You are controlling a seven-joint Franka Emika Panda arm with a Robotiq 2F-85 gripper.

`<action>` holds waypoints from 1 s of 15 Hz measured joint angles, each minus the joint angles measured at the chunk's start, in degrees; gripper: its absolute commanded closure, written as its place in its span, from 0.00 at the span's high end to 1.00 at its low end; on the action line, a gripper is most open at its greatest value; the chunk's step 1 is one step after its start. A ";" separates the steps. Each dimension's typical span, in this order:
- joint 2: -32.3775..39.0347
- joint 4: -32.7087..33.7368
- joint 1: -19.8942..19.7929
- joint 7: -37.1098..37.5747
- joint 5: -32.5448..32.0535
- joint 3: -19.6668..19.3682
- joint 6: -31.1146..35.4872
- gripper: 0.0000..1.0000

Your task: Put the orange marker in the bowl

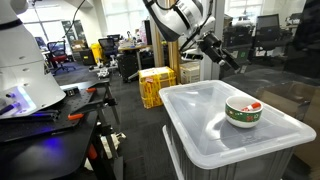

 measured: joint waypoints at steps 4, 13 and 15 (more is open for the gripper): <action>-9.63 -9.21 -0.88 -0.14 3.58 2.63 2.03 1.00; -26.15 -25.67 -1.37 -0.56 4.31 4.45 15.80 1.00; -28.01 -27.47 -1.44 -0.56 4.09 4.45 16.67 1.00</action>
